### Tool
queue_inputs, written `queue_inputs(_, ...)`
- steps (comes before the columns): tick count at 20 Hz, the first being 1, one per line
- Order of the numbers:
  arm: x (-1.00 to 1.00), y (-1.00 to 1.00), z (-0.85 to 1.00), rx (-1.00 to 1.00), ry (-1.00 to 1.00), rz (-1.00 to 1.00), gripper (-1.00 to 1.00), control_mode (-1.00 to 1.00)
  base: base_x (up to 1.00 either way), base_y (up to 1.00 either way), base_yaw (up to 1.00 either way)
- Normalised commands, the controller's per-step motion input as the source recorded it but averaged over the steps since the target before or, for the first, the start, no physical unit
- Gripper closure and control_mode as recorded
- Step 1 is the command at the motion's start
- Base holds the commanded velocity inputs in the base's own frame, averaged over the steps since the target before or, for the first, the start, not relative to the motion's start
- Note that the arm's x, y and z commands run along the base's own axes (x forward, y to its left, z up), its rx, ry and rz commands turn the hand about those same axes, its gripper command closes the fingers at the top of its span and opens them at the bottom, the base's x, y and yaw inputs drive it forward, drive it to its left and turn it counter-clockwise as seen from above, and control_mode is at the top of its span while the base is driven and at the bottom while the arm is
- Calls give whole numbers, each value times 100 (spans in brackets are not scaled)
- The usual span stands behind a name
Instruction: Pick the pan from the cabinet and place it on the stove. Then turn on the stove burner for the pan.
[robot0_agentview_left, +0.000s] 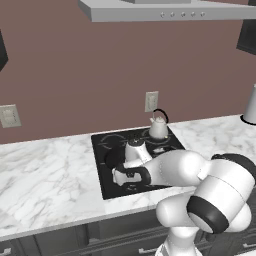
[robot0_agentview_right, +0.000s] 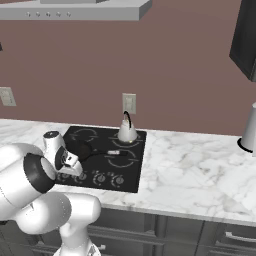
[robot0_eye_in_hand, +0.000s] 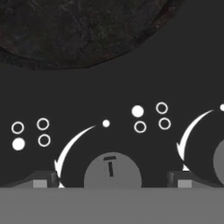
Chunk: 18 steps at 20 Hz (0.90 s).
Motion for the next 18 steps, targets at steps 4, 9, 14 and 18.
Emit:
queue_inputs(4, 13, 0, -20, 0, 0, 0, -100, -100, 0, 0, 0)
queue_inputs(9, 13, 4, -24, 0, 0, 1, -100, -100, 0, 0, 0)
queue_inputs(14, 5, 7, -30, 0, 0, 1, 100, -100, 0, 0, 0)
queue_inputs(18, -2, 3, -29, 0, 0, 0, 100, -100, 0, 0, 0)
